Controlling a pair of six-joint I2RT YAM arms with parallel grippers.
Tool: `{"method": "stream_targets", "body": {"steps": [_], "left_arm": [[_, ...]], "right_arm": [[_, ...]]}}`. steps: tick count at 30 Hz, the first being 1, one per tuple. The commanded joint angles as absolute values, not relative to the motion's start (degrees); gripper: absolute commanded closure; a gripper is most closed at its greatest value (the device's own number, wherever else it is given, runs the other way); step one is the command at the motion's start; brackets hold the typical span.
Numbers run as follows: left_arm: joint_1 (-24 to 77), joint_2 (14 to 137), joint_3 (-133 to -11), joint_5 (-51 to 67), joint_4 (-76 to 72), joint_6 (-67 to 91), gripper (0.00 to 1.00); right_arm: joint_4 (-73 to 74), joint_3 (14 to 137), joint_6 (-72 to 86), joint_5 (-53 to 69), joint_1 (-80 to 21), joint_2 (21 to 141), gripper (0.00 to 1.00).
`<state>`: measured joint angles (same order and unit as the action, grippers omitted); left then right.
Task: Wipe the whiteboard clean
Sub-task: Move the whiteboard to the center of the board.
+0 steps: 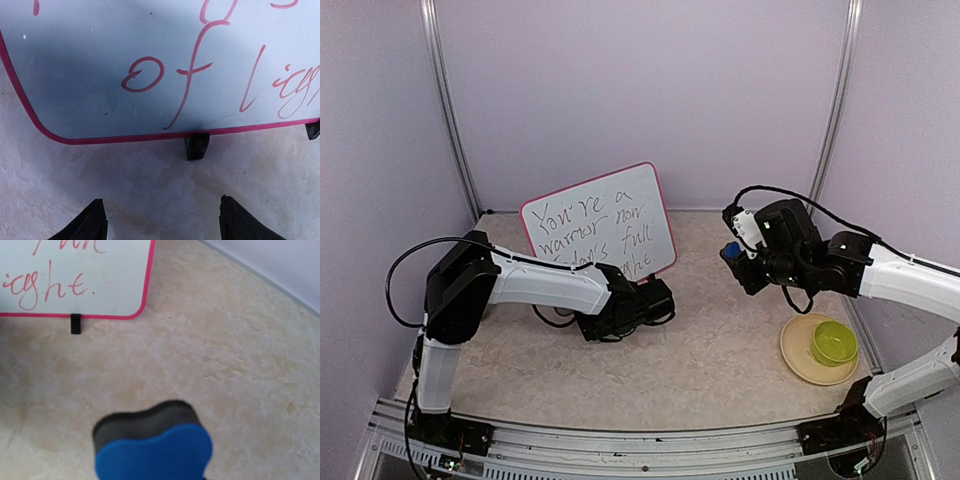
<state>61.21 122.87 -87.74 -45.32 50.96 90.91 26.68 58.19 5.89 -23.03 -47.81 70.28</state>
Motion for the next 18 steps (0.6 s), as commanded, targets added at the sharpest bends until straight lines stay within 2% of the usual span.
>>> {"method": "stream_targets", "body": {"steps": [1, 18], "left_arm": [[61.5, 126.5, -90.4, -49.6, 54.8, 91.9, 0.26], [60.4, 132.3, -94.1, -53.5, 54.8, 91.6, 0.35]], "right_arm": [[25.9, 57.5, 5.9, -23.2, -47.3, 69.0, 0.68], [25.9, 57.1, 6.4, -22.7, -47.2, 68.6, 0.68]]}}
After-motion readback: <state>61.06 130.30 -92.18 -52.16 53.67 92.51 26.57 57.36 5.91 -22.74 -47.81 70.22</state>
